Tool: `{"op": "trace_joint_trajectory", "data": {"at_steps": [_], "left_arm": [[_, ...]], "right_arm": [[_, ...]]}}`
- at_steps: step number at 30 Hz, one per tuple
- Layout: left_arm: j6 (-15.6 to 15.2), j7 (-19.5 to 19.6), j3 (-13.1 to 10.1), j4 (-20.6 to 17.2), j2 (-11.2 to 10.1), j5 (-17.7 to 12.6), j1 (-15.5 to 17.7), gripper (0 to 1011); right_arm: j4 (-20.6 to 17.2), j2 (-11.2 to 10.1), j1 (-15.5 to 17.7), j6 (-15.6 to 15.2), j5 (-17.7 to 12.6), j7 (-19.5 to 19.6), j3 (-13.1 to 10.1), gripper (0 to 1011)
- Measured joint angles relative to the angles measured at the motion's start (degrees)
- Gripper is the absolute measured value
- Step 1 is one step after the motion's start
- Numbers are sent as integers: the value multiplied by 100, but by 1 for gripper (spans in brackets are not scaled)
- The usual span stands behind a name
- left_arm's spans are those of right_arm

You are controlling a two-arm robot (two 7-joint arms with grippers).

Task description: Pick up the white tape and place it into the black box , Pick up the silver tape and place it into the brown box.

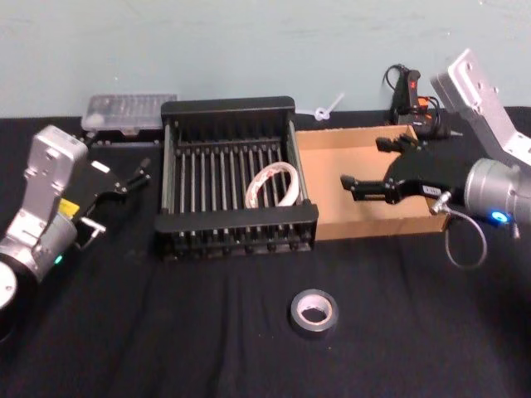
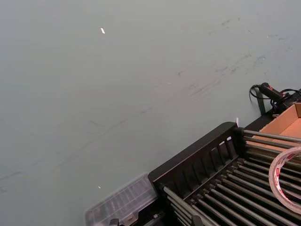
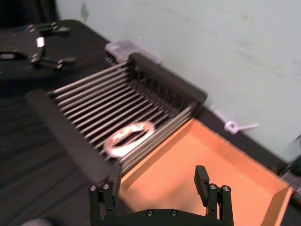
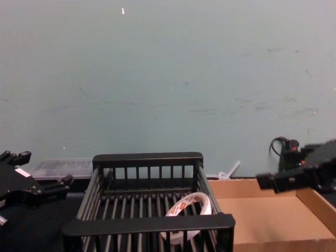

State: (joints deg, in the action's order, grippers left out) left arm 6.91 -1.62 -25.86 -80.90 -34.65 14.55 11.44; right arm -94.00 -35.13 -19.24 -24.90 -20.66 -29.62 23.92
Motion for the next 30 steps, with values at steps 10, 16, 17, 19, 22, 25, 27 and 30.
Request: {"op": "trace_joint_trajectory", "data": {"at_steps": [10, 16, 17, 19, 22, 25, 27, 30], "left_arm": [[0, 0, 0, 0, 0, 0, 0, 1001], [0, 0, 0, 0, 0, 0, 0, 1001], [0, 0, 0, 0, 0, 0, 0, 1001], [0, 0, 0, 0, 0, 0, 0, 1001], [0, 0, 0, 0, 0, 0, -1, 1001], [0, 0, 0, 0, 0, 0, 0, 1001], [0, 0, 0, 0, 0, 0, 0, 1001], [0, 0, 0, 0, 0, 0, 0, 1001]], "right_arm": [[-512, -445, 519, -338, -350, -144, 26, 1000], [-613, -617, 616, -431, -398, -278, 290, 1000], [-613, -629, 613, -434, -397, -294, 331, 1002], [-613, -648, 599, -435, -394, -327, 398, 1000], [-593, -680, 526, -426, -352, -403, 578, 1000], [-566, -687, 474, -420, -323, -437, 684, 1002], [-531, -685, 419, -418, -305, -467, 776, 1002], [-486, -674, 354, -418, -283, -500, 890, 1000]]}}
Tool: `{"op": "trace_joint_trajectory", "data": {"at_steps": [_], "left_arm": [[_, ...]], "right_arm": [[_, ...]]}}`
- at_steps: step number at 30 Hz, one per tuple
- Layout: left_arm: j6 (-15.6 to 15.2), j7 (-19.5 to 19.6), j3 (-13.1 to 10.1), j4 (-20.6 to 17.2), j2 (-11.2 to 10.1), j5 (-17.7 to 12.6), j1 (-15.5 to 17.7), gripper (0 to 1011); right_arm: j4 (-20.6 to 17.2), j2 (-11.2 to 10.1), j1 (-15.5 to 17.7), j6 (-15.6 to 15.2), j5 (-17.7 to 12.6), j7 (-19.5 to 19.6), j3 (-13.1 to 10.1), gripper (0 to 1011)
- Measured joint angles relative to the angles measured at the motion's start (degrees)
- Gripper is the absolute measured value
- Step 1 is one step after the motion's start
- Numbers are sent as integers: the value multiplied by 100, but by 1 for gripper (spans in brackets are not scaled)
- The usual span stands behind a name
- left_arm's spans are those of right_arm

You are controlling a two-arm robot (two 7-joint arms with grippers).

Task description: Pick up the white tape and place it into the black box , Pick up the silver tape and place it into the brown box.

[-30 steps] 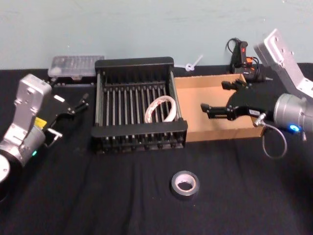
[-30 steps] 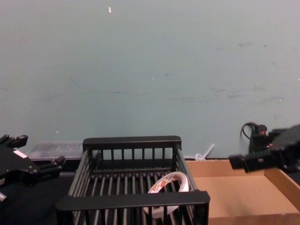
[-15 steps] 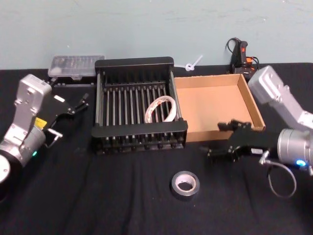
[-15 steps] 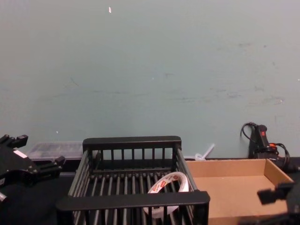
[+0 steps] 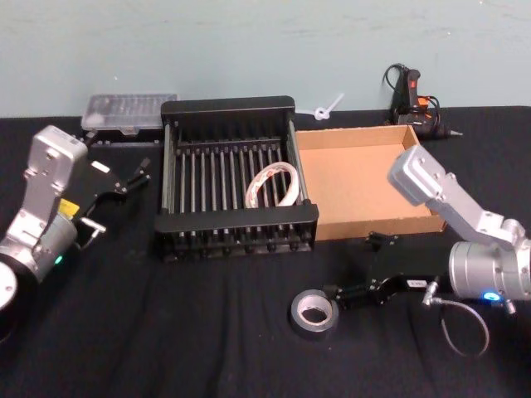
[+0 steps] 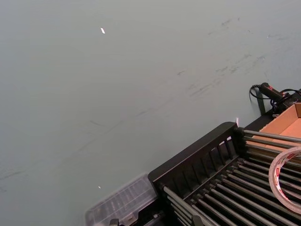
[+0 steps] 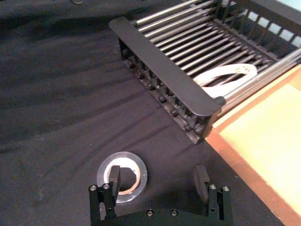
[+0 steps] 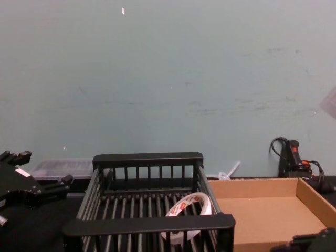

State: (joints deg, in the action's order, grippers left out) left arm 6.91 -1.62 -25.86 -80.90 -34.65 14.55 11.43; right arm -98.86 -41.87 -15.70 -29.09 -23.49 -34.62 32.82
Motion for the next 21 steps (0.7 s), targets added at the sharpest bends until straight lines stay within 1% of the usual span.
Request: {"op": "trace_joint_trajectory", "data": {"at_steps": [4, 12, 21], "left_arm": [[0, 0, 0, 0, 0, 0, 0, 1001], [0, 0, 0, 0, 0, 0, 0, 1002], [0, 0, 0, 0, 0, 0, 0, 1001]], "right_arm": [[72, 25, -91, -4, 27, -34, 146, 1000], [157, 75, -203, -14, 69, -62, 300, 1000], [271, 119, -355, -48, 195, -152, 530, 1000]]}}
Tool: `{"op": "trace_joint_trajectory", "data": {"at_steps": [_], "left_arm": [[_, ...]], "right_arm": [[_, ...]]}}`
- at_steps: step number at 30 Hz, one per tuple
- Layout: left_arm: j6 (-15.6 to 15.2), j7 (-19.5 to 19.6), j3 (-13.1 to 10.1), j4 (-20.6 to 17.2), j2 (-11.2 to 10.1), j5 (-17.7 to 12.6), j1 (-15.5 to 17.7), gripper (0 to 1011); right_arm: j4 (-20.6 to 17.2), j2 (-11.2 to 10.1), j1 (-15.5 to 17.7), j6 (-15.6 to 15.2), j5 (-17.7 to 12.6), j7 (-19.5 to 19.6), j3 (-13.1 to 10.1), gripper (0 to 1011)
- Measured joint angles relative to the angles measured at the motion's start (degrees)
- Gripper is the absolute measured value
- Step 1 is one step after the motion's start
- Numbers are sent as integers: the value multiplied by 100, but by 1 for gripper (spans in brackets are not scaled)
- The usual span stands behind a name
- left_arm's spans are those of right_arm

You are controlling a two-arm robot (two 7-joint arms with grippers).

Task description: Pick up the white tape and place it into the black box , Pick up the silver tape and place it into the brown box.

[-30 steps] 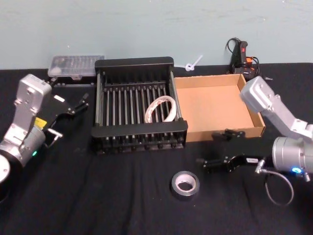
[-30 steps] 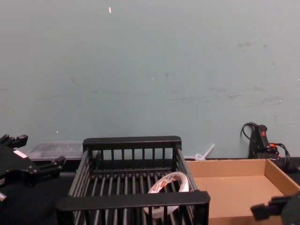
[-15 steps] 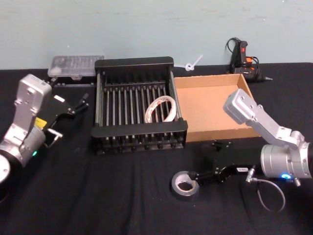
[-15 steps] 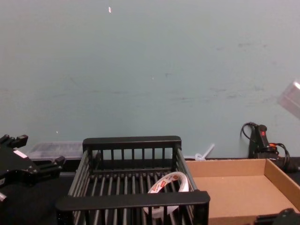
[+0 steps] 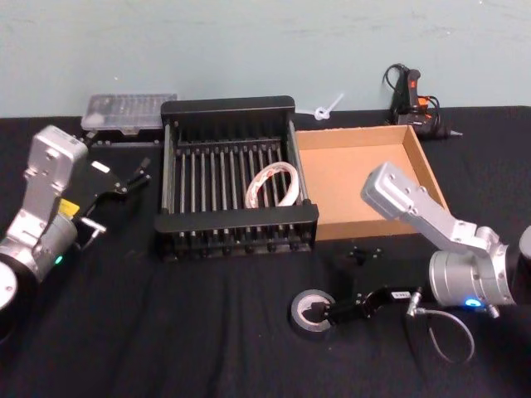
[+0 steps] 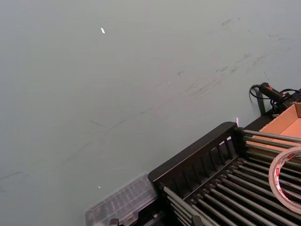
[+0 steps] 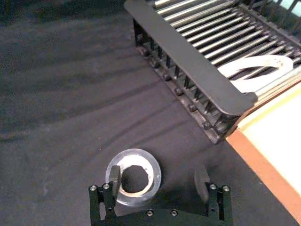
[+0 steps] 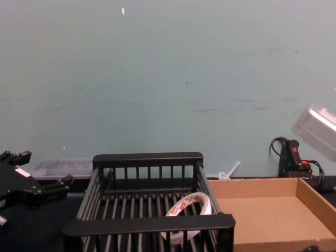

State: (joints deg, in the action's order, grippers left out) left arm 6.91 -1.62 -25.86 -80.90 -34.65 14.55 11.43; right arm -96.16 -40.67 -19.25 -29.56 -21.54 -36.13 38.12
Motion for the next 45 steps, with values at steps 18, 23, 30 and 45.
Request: {"op": "trace_joint_trajectory", "data": {"at_steps": [18, 23, 30, 45], "left_arm": [[0, 0, 0, 0, 0, 0, 0, 1001], [0, 0, 0, 0, 0, 0, 0, 1001], [0, 0, 0, 0, 0, 0, -1, 1001], [0, 0, 0, 0, 0, 0, 0, 1001]], "right_arm": [[266, 156, -149, -34, 257, -16, 214, 1000], [346, 220, -186, -33, 315, -10, 232, 1000], [447, 294, -226, -46, 398, -18, 260, 1000], [513, 358, -233, -83, 474, -23, 263, 1000]]}}
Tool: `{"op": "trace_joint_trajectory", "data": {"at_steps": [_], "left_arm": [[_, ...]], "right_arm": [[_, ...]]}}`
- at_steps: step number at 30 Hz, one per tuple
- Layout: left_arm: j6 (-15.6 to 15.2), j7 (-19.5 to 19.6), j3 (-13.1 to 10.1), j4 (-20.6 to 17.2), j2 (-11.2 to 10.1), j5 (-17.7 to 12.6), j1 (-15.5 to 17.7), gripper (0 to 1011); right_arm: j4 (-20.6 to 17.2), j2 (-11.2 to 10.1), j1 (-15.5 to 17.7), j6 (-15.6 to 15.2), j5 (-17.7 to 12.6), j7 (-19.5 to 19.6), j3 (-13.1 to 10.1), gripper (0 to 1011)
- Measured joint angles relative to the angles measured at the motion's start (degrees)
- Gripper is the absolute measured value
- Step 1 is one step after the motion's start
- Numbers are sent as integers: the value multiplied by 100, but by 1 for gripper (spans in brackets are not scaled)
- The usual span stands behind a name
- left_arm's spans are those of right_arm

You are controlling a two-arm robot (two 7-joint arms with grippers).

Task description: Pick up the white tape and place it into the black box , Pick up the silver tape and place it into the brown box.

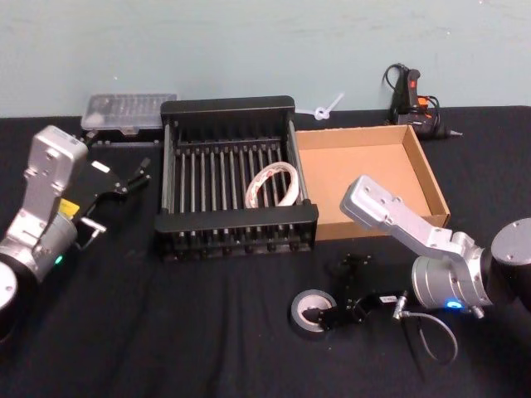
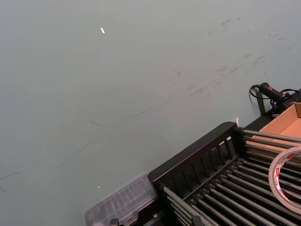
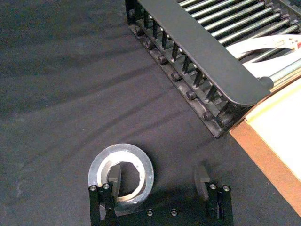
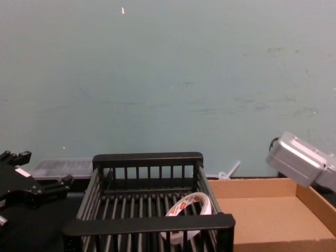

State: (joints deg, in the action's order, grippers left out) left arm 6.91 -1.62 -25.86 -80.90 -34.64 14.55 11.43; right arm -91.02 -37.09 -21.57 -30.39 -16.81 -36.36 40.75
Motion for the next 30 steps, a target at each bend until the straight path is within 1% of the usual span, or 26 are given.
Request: {"op": "trace_joint_trajectory", "data": {"at_steps": [9, 10, 12, 13, 16, 18, 19, 24, 25, 26, 27, 28, 30], "left_arm": [[0, 0, 0, 0, 0, 0, 0, 1001], [0, 0, 0, 0, 0, 0, 0, 1001], [0, 0, 0, 0, 0, 0, 0, 1001], [0, 0, 0, 0, 0, 0, 0, 1001], [0, 0, 0, 0, 0, -1, 0, 1001], [0, 0, 0, 0, 0, 0, 0, 1001], [0, 0, 0, 0, 0, 0, 0, 1001], [0, 0, 0, 0, 0, 0, 0, 1001], [0, 0, 0, 0, 0, 0, 0, 1001], [0, 0, 0, 0, 0, 0, 0, 1001], [0, 0, 0, 0, 0, 0, 0, 1001], [0, 0, 0, 0, 0, 0, 0, 1001], [0, 0, 0, 0, 0, 0, 0, 1001]], "right_arm": [[-6, -5, 2, 0, -3, 0, -4, 991], [-7, -5, 2, 0, -4, 0, -4, 958], [-8, -6, 2, 0, -5, 0, -4, 929], [-9, -7, 2, 1, -5, 0, -5, 889], [-11, -7, 2, 1, -7, 0, -5, 841], [-12, -9, 2, 1, -7, 0, -5, 765], [-13, -9, 2, 1, -8, 1, -5, 747], [-15, -9, 2, 2, -10, 0, -5, 591], [-15, -10, 2, 1, -10, 1, -5, 531], [-15, -10, 2, 1, -10, 0, -5, 531], [-15, -9, 2, 2, -11, 0, -5, 488], [-15, -10, 2, 1, -11, 0, -5, 473], [-14, -9, 2, 2, -12, 0, -5, 386]]}}
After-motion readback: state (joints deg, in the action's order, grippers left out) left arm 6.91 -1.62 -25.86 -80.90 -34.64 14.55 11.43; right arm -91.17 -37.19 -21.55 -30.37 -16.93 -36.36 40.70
